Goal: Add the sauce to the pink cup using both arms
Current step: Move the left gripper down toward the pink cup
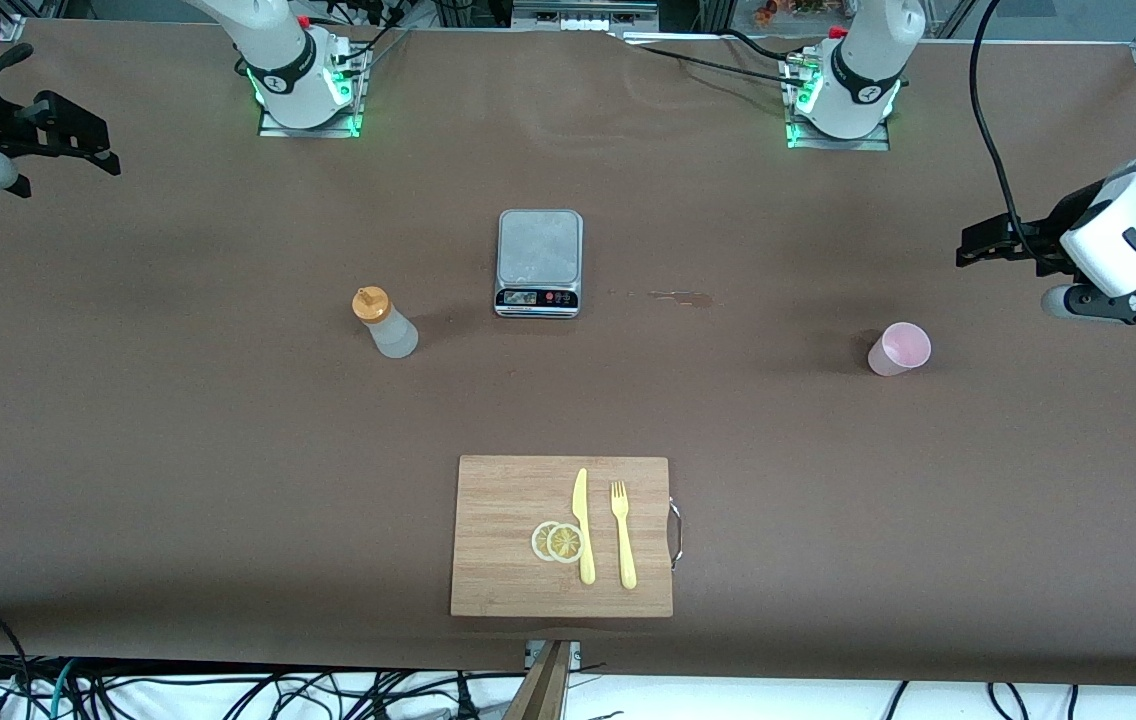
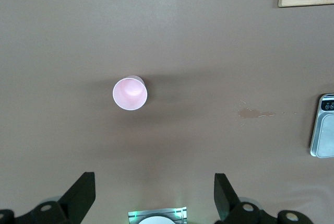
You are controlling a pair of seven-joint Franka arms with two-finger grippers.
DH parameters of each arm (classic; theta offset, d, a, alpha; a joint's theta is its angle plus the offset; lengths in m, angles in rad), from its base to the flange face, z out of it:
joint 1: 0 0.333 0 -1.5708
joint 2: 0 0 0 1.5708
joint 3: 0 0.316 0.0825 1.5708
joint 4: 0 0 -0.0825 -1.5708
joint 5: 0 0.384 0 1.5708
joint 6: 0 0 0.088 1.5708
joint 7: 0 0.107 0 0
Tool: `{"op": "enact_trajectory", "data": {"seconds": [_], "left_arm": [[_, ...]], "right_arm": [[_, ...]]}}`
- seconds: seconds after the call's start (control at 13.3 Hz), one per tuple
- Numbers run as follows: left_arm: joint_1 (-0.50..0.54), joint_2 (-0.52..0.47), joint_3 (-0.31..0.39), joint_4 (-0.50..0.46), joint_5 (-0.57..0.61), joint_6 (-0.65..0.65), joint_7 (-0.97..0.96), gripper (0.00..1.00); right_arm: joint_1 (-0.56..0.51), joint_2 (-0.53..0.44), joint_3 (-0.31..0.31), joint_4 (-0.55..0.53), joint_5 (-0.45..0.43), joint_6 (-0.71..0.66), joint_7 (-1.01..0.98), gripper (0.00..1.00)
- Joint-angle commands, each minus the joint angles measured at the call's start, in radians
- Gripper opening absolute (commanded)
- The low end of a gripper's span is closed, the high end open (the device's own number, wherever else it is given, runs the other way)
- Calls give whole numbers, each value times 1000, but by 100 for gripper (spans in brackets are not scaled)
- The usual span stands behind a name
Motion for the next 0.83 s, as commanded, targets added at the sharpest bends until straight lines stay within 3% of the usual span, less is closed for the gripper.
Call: {"op": "enact_trajectory", "data": {"seconds": [0.0, 0.75], "left_arm": [[-5, 17, 0, 39, 12, -28, -4, 100], [-2, 19, 1, 41, 16, -36, -9, 100]], "right_arm": [[-4, -5, 3, 15, -8, -9, 4, 100], [-4, -5, 3, 15, -9, -9, 4, 100]]}}
